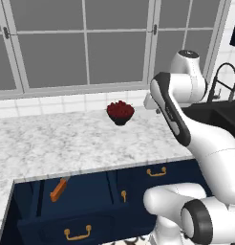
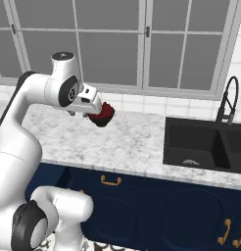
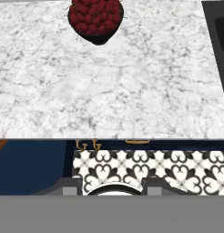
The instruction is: Pick up the knife from the drawer and place it on the cutting board. Then place the meat from the plate to the cutting board.
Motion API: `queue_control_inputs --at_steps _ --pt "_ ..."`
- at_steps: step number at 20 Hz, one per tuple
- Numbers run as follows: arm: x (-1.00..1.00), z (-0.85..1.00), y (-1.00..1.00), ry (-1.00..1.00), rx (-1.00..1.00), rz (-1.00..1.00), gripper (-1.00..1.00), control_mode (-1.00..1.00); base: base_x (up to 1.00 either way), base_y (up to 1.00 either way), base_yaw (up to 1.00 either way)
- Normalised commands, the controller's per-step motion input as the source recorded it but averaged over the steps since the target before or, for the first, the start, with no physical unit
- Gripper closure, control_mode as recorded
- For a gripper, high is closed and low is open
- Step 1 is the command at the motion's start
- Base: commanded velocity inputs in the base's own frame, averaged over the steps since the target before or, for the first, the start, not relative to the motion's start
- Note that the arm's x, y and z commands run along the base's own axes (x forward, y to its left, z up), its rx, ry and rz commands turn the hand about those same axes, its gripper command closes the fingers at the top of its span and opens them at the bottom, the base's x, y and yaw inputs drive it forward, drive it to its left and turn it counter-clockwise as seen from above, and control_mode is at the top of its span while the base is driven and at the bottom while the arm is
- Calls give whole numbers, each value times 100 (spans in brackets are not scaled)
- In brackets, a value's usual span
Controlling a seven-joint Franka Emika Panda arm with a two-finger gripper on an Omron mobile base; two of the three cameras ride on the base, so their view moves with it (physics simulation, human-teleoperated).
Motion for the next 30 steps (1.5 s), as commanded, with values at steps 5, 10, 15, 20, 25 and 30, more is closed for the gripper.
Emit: queue_control_inputs --at_steps 5,10,15,20,25,30 --pt "0 0 0 0 0 0 -100 100 -3 0 0" --pt "0 0 0 0 0 0 -100 100 -66 0 1" --pt "0 0 0 0 0 0 -100 100 -69 0 5" --pt "0 0 0 0 0 0 -100 100 -4 -2 20" --pt "0 0 0 0 0 0 -100 100 4 -56 39" --pt "0 0 0 0 0 0 -100 100 33 -61 36"
